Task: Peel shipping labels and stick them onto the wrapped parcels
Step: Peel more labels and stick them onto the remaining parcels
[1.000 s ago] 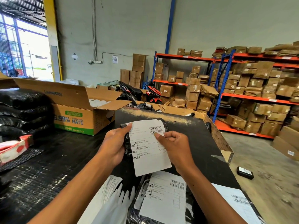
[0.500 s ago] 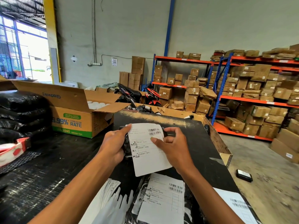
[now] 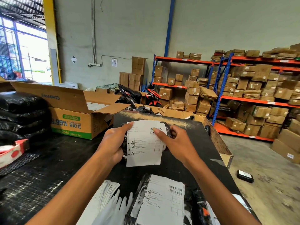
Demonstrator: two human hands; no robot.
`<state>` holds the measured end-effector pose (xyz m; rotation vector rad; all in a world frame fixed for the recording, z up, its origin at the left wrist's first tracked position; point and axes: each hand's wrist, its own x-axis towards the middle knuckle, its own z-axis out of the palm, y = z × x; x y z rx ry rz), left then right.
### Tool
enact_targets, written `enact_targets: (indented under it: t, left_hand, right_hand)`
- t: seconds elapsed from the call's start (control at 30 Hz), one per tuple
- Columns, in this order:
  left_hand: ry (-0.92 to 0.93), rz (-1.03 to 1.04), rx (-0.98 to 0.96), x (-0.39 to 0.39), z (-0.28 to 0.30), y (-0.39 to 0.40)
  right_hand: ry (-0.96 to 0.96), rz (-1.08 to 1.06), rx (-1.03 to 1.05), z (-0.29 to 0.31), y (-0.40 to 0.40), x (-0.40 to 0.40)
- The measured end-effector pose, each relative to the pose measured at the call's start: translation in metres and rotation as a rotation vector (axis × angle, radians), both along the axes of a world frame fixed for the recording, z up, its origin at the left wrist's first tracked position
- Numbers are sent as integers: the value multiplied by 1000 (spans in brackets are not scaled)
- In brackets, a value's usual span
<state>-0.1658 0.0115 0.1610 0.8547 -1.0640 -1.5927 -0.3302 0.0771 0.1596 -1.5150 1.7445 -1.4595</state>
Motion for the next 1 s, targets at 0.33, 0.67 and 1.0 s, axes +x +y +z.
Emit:
enact_targets:
  t: [0.33,0.67,1.0]
  left_hand:
    - [-110,25,-252,-1,1,16]
    - [-186,-187,-349,6,-2,15]
    - [-15,-154,-269,4,0,11]
  right_hand:
    - [-29,-102,137,20,-10,2]
    - [-405,-5,159,21,-11,-11]
    - [-420,70,72,8,-7,-12]
